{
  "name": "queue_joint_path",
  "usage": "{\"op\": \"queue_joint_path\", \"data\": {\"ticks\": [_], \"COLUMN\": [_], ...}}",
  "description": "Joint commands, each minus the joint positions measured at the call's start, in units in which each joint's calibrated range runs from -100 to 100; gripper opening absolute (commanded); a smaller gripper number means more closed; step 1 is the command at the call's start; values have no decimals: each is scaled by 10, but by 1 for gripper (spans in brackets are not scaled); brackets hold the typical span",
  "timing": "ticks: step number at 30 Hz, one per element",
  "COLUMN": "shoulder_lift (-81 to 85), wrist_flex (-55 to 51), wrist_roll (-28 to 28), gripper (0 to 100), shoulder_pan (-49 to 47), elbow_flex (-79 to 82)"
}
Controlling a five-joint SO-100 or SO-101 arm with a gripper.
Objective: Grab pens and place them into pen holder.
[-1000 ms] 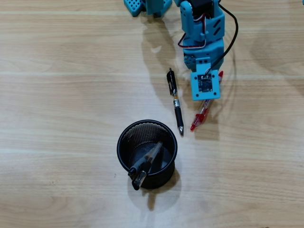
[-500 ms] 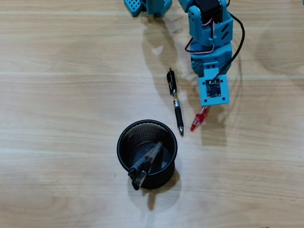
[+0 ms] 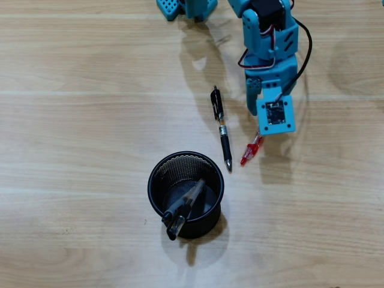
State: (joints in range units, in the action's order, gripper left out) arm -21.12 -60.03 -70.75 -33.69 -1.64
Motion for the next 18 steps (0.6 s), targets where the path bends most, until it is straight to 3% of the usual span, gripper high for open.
{"op": "queue_joint_path", "data": {"ticks": [1,18], "shoulder_lift": [-29,-69], "wrist_flex": [-1,-41], "wrist_roll": [-4,-4], "gripper": [16,16], "shoulder_pan": [-1,26], "elbow_flex": [-71,-95]}}
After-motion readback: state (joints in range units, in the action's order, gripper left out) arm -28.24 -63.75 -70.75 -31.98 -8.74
